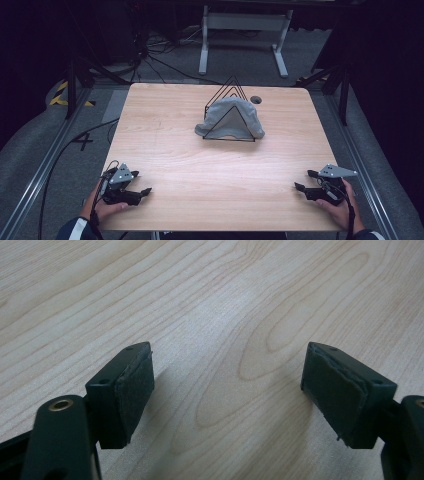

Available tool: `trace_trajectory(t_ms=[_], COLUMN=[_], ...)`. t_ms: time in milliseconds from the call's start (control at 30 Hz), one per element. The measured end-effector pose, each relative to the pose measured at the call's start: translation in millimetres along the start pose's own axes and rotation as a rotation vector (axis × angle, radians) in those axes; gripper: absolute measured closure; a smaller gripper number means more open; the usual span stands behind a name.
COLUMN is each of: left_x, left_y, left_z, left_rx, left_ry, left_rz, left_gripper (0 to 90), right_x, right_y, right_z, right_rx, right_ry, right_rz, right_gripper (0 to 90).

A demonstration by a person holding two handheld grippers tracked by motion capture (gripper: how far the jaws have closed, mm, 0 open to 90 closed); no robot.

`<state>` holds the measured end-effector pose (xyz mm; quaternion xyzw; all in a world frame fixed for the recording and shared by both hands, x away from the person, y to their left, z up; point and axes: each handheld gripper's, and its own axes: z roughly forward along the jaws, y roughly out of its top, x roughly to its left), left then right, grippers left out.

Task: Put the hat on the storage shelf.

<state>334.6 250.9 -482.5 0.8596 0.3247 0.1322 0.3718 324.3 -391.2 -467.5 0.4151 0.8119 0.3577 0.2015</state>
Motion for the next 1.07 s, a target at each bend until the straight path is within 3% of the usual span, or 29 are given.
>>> trace_trajectory(t_ms=[1067], left_x=[1.3], left_y=[1.0], left_z=[0.1], left_rx=[0.014], left_ry=[0.01], left_rz=[-0.001], left_gripper=[18.2], right_x=[-0.5], right_y=[0.1], right_z=[0.2], right_rx=[0.005], right_ry=[-0.021], right_rz=[0.018], right_gripper=[21.7])
